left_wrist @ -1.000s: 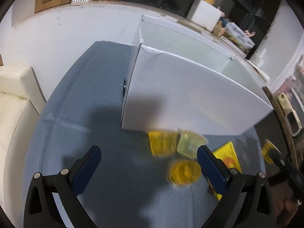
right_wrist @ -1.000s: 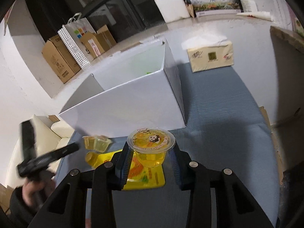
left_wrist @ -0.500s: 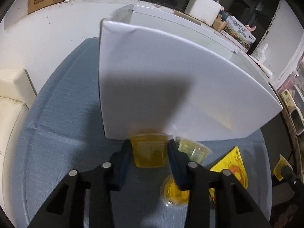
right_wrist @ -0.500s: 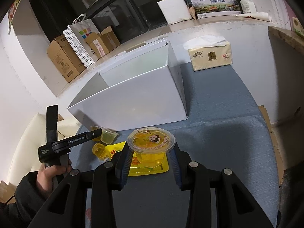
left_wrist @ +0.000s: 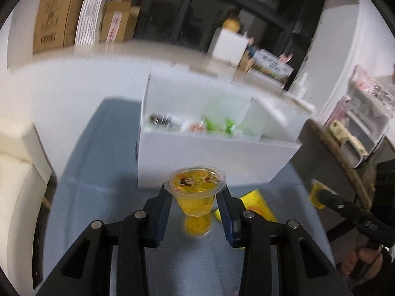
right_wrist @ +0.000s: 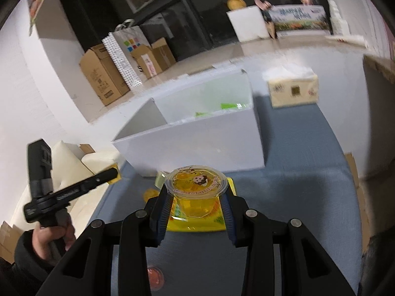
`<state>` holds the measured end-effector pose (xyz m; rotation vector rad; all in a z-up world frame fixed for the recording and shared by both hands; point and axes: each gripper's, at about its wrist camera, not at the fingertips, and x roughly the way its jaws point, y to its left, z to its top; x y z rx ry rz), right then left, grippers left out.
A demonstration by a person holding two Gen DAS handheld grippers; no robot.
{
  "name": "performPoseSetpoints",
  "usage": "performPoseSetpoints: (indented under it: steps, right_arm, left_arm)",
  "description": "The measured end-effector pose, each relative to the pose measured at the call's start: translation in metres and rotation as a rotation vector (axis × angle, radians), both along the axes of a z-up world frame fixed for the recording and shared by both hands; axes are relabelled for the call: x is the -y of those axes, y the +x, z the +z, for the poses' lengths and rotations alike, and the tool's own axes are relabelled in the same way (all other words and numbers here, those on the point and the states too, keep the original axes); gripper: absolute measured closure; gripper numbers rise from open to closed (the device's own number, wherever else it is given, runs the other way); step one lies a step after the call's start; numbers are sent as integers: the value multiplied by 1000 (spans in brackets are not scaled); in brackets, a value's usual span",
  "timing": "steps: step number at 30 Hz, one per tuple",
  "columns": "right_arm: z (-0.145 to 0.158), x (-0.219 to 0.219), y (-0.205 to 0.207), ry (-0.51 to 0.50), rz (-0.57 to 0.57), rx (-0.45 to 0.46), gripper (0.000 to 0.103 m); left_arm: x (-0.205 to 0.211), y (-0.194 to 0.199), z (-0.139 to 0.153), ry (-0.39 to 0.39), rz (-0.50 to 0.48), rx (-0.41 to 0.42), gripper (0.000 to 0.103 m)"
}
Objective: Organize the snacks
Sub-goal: 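Lower both yellow jelly cups into the white box and open both tools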
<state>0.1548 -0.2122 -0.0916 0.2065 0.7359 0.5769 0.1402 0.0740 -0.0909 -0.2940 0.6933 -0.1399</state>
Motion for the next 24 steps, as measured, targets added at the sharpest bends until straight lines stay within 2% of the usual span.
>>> performPoseSetpoints:
  steps: [3,8,10,13,16,19,20,21,22,23,24]
  right_arm:
    - [23,-9,9,-11,21,57,62]
    - [59,-35,50,-65,59,132,62]
    - [64,-44,79,-88,59,123,62]
    - [57,-59,125,-161,40,74,62]
    - [37,-72,159,-228,43,19,62]
    - [14,-82,182,-295,34,-45,61]
    - [9,-84,186,-303,37,-64,56]
    - [4,-84,188,-304,41,-80,46]
    - [1,-83,187,-294,44,-74,20]
    - [2,-82,185,-282,44,-58,9]
    - [2,-80,183,-275,39,-49,9]
  left_arm:
    - [5,4,31,18,-23,63,62]
    - [10,59,57,44,-55,92,62]
    - [13,86,56,63,-73,78,62]
    - [15,124,45,95,-92,13,62]
    - [13,156,22,95,-91,-75,62]
    - [15,169,4,121,-94,-134,62]
    - [15,171,0,125,-87,-148,61]
    - [14,171,-3,133,-69,-157,58]
    - [11,171,-5,149,-39,-163,53]
    - [11,171,-5,146,-44,-157,50]
    - [12,171,-5,140,-60,-155,43]
